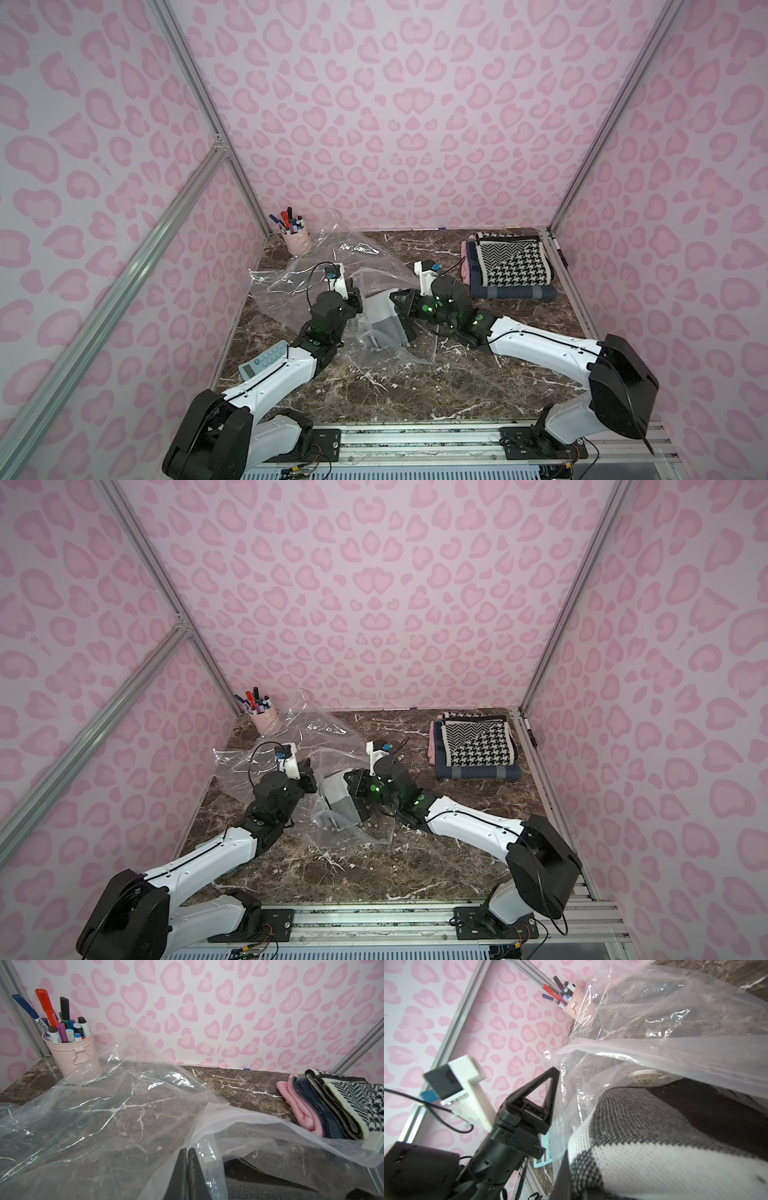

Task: Take the blanket out of the vacuum bag
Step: Take out the blanket from the vacuum bag.

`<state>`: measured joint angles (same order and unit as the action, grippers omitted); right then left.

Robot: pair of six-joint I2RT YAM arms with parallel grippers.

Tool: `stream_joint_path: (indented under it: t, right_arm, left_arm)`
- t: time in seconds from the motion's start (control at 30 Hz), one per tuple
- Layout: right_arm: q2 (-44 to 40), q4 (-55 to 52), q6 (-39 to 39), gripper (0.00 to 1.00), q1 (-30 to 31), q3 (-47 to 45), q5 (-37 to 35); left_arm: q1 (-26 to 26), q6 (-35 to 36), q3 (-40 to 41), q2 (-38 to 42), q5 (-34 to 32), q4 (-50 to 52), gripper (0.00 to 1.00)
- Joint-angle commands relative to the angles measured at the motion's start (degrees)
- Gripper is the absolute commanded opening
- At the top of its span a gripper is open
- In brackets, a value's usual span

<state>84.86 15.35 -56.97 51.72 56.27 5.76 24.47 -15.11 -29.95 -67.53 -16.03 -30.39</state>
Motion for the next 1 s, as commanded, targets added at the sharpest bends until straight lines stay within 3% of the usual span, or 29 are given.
stream_joint_path:
  t: [0.0, 0.17, 0.67, 0.97]
  right_arm:
    - [-2.7, 1.0, -0.5, 0.00, -1.2, -0.6, -0.7]
    - [-8.0, 3.4, -3.5, 0.00, -5.9, -5.1, 2.6]
    - [-27.7, -11.4, 1.6, 0.00, -19.1, -7.9, -3.1]
    - [-35.3, -22.0, 6.5, 0.00, -30.9, -6.0, -1.6]
  left_arm:
    - [-0.1, -1.0, 0.0, 0.1, -0.9, -0.2, 0.04]
    - [-0.2, -1.2, 0.4, 0.6, -1.4, -0.6, 0.04]
    - [-0.2, -1.5, 0.6, 0.2, -1.7, -0.5, 0.04]
    - [-0.2, -2.1, 0.6, -0.3, -1.1, -0.8, 0.04]
